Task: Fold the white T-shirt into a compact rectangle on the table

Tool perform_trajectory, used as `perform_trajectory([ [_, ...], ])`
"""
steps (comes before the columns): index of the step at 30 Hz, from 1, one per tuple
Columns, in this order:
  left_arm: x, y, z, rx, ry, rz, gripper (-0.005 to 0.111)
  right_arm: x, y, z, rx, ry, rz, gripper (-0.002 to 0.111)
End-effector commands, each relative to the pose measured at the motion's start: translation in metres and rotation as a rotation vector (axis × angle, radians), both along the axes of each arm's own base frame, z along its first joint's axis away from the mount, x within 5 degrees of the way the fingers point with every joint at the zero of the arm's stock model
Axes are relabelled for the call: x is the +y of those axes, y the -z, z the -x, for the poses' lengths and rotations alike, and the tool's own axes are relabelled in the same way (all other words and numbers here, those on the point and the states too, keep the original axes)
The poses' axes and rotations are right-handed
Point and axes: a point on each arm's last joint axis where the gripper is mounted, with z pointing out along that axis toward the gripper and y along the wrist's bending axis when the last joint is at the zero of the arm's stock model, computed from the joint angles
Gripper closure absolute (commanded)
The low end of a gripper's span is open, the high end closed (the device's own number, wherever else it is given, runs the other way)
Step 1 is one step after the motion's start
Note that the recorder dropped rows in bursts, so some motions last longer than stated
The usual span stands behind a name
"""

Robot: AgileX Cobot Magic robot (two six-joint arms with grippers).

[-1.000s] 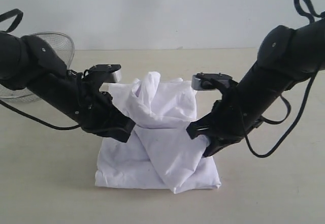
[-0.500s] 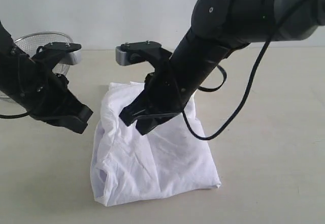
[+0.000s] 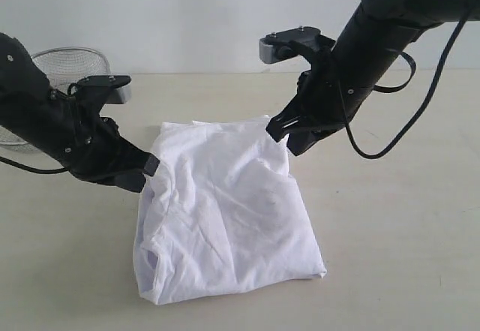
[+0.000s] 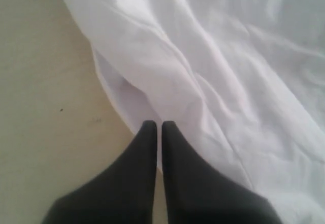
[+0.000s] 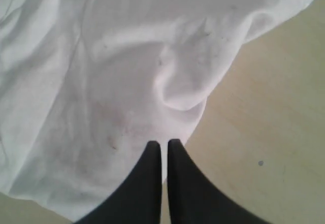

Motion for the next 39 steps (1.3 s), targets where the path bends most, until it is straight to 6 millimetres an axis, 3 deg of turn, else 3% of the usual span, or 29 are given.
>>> perform_trajectory([
  [1,0.014,0.006,-0.016,0.012,-0.055,0.061,0.102,-0.002,0.012,-0.001,0.060,-0.030,0.017,0.108],
  [9,0.052,-0.009,-0.042,-0.015,-0.119,0.508,0.102,0.001,0.042,0.003,0.186,-0.016,-0.002,0.108],
  [16,0.053,0.017,-0.088,0.060,-0.172,0.572,0.102,0.010,0.073,0.026,0.243,-0.010,-0.014,0.108],
  [20,0.054,0.028,-0.105,0.092,-0.173,0.585,0.102,0.011,0.074,0.027,0.228,-0.019,-0.015,0.108],
  [29,0.065,0.038,-0.098,0.208,-0.040,0.376,0.102,0.011,0.073,0.028,0.228,-0.026,-0.014,0.108],
  [37,0.061,0.035,-0.099,0.207,-0.055,0.418,0.102,0.010,0.074,0.029,0.252,-0.027,-0.008,0.108],
  [39,0.060,0.035,-0.100,0.203,-0.065,0.433,0.096,0.008,0.079,0.030,0.268,-0.015,0.020,0.108],
])
